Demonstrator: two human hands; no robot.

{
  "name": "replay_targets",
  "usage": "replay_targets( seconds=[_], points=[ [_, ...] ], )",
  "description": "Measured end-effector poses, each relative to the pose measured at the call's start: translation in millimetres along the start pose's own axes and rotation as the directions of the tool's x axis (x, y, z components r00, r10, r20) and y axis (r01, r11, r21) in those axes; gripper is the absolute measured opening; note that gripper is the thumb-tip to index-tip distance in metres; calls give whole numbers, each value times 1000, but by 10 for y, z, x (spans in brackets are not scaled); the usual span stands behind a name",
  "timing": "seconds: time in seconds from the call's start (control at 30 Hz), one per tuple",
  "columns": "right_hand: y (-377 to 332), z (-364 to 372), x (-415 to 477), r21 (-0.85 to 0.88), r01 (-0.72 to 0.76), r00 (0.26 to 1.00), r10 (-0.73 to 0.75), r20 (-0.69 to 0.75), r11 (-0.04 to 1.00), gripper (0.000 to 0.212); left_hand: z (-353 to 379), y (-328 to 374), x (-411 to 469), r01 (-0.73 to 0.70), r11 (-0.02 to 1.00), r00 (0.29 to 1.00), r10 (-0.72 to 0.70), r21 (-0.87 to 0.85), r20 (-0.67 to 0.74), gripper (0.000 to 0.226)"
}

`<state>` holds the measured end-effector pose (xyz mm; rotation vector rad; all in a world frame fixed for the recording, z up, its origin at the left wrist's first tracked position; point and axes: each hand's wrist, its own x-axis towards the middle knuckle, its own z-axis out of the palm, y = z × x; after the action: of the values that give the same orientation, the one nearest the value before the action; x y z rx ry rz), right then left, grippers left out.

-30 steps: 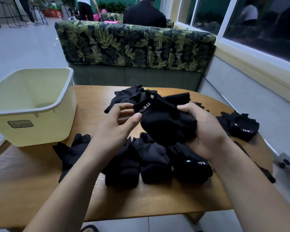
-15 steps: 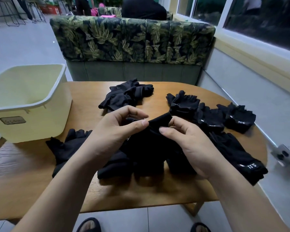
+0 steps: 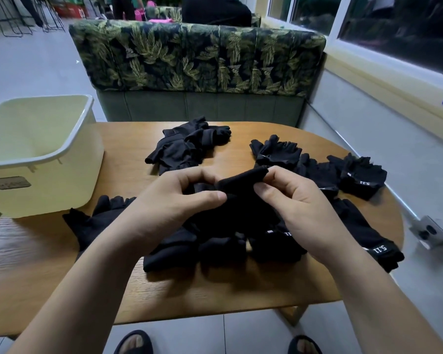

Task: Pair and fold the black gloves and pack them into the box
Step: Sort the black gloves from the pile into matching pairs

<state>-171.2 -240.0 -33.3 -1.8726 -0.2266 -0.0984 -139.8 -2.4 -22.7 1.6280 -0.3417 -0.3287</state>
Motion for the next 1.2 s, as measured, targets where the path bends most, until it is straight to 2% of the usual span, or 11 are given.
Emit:
replay_targets(
  seconds=[0.1,0.23,0.4,0.47,0.57,0.67,0.77,0.9,1.0,1.13,1.2],
  points=[
    [19,28,19,-90,5,992,-16,-122,996,9,7,-9,-11,-165,975,978,180,148,-101,19],
    [36,28,43,-125,-70,957,31,-289,990,12,25,-39,9,-381,799,862,489,464,-134,30],
    [-100,148,5,356,-262,955,293,-36,897,54,16,-78,29,-471,680,788,611,562,-79,28],
    [-98,191,4,384,-258,962,271,23,886,59,33,-81,23,-466,685,794,603,560,-78,29],
    [-86,202,26,465,-229,969,247,22,855,53,74,-85,8,-379,804,844,503,459,-184,35],
    [-99,199,23,493,-191,982,164,98,849,54,110,-69,13,-246,957,930,278,156,-241,39],
    [-130,223,-2,478,-151,984,85,158,865,53,124,-79,46,-86,989,968,55,-118,-243,35],
    [-144,239,-21,343,-91,995,76,57,935,35,139,-70,90,-50,936,968,-41,-347,-249,35],
    [-123,211,-43,9,-5,995,6,-102,1000,27,91,-59,119,-60,862,970,-68,-503,-234,41],
    [-183,270,-120,-392,187,978,-209,-14,901,76,73,-84,139,-23,822,980,-93,-569,-174,57],
    [-136,351,-121,-512,247,961,-276,21,822,84,112,-88,131,-12,814,980,-105,-580,-168,61]
  ],
)
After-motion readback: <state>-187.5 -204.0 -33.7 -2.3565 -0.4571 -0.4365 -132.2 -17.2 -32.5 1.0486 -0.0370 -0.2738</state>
